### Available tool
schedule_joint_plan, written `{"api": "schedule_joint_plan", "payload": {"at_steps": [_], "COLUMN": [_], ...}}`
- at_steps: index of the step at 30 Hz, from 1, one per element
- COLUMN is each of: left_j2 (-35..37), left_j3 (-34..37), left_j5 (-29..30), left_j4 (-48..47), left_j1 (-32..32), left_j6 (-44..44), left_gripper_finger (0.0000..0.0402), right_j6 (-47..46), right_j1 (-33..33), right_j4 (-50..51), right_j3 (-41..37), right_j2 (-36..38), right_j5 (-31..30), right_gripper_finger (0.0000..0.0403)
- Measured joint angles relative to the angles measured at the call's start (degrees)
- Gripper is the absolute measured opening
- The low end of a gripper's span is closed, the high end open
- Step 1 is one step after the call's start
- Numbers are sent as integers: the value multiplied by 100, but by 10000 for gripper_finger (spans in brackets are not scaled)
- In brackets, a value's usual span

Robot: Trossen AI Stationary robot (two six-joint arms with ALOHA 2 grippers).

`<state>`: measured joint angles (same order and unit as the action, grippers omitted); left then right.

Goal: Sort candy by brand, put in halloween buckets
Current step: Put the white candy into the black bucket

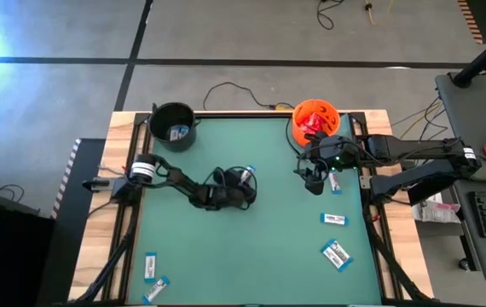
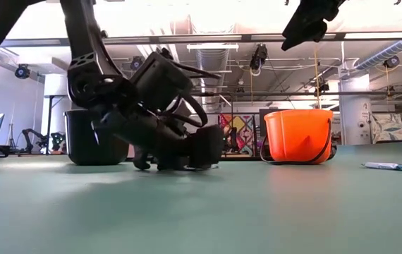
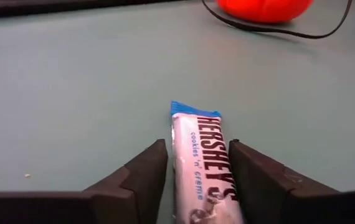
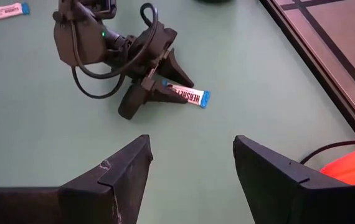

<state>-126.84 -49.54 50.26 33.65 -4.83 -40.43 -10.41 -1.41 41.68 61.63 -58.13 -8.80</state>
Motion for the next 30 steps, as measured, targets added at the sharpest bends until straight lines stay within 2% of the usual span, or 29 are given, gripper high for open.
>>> {"api": "schedule_joint_plan", "payload": {"at_steps": [8,16,23,30], "left_j2": [-119,358,1652,4036], "left_j3": [21,63,157,57], "left_j5": [188,-476,-1065,-885], "left_j4": [258,-164,-1704,-3875], "left_j1": [-45,-1,194,678], "left_j6": [611,945,1578,1942], "left_gripper_finger": [134,102,86,87], "right_j6": [-4,-4,0,18], "right_j1": [0,0,0,0], "right_j4": [-4,-4,-21,-30], "right_j3": [0,0,0,0], "right_j2": [0,32,70,70], "right_j5": [0,0,-2,-4], "right_gripper_finger": [219,219,219,219]}}
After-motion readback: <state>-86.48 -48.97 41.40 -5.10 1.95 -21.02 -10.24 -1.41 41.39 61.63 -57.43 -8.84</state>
